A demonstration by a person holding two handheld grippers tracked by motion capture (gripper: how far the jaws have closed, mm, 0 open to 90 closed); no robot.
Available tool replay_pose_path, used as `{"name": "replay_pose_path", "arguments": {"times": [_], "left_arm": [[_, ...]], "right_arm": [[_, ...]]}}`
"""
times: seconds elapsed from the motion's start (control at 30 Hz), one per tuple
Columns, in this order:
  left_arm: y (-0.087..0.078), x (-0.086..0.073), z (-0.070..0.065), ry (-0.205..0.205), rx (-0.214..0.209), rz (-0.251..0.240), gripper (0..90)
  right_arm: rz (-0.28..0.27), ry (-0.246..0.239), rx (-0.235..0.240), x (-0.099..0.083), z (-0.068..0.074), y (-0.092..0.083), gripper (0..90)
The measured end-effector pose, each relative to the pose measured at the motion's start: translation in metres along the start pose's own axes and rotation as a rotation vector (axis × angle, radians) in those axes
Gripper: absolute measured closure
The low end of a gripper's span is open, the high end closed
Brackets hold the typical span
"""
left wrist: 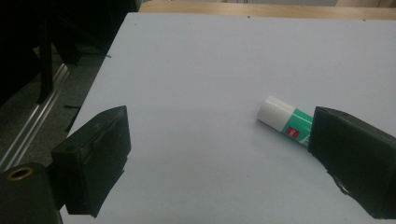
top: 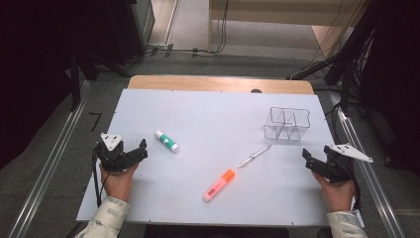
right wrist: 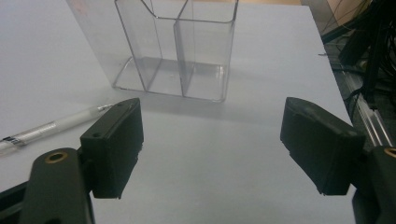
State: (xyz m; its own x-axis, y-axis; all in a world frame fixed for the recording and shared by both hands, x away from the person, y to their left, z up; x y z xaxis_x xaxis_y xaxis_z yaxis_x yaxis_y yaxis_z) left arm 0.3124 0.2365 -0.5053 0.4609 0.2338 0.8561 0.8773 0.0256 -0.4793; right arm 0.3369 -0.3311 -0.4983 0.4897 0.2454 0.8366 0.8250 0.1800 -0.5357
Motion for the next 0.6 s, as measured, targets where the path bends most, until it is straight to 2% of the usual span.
{"name": "replay_pose_path", "arguments": {"times": [0.17,0.37,0.6], "left_arm": [[0.0,0.0,-0.007,-0.004,-0.012,0.003,6.6],[0.001,-0.001,-0.022,0.03,-0.025,0.005,6.6],[0.007,0.0,-0.038,0.03,-0.05,0.01,6.6]], "right_arm": [[-0.009,0.001,-0.006,0.001,-0.002,0.001,19.9],[0.0,0.01,-0.02,0.003,-0.006,0.005,19.9],[0.004,0.007,-0.025,0.004,-0.006,0.009,20.0]]}}
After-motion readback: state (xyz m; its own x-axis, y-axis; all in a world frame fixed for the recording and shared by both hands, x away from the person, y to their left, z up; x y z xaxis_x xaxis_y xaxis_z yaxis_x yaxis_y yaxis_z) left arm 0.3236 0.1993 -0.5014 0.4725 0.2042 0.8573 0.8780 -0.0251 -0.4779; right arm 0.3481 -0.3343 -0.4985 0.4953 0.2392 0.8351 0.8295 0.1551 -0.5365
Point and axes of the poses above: each handheld gripper's, and its own axes: y roughly forward along the jaws, x roughly out of its top, z roughly to its left, the point moved 6 cm from there along y, roughly forward along the jaws, and after that the axes turned 9 degrees about -y, right-handed, at the moved point
